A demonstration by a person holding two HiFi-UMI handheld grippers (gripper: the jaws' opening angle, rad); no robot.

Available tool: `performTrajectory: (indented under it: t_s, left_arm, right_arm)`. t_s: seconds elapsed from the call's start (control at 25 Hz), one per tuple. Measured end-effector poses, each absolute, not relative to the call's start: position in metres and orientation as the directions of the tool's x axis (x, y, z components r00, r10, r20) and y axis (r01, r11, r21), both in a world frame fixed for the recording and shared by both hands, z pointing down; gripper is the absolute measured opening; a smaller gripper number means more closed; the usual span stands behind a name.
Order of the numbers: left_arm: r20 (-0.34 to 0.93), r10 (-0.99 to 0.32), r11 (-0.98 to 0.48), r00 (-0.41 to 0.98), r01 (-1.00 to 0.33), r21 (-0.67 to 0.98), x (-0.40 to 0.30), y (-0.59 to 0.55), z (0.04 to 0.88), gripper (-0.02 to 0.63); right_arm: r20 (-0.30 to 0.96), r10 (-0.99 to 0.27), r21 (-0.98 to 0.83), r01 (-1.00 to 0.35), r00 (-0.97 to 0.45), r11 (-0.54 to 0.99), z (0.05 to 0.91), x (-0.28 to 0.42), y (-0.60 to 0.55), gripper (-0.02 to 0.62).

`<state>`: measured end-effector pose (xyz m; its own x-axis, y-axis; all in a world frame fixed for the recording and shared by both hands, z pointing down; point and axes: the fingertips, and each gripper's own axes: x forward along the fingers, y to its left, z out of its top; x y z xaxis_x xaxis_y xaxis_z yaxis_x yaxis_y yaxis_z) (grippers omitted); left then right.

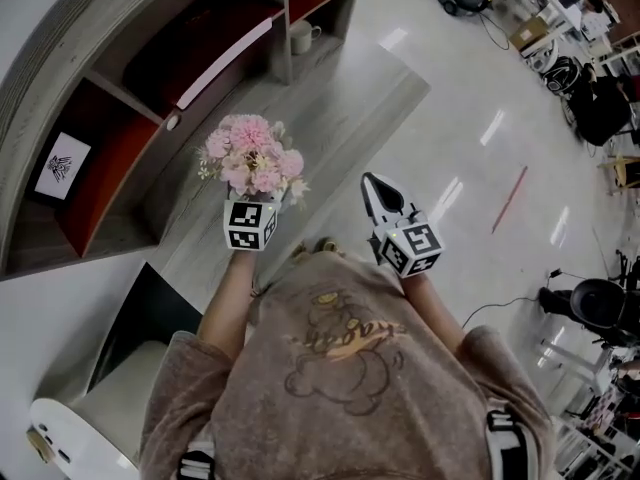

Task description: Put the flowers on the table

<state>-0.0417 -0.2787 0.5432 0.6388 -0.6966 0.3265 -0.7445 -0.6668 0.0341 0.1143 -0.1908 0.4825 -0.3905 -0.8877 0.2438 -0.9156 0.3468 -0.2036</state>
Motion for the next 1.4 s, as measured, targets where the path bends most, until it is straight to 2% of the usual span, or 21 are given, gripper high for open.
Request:
performTrajectory:
  t_s: [0.44, 1.4]
  left_arm:
    - [0.369, -0.663, -0.689, 0.652, -0.724, 0.042, -0.023, -0.286, 0.577, 0.353]
    - [0.330, -0.681, -0.680, 0.654, -0.732, 0.048, -0.022, -0.294, 0.583, 0.353]
  right_arm:
    - [0.279, -0.906, -0.205, -0.941, -0.320, 0.269, 0.491, 0.144, -0.186, -0.002]
    - [0.298, -0.898, -0.205, -0.940, -0.325, 0.272, 0.498, 0.146, -0.198, -0.002]
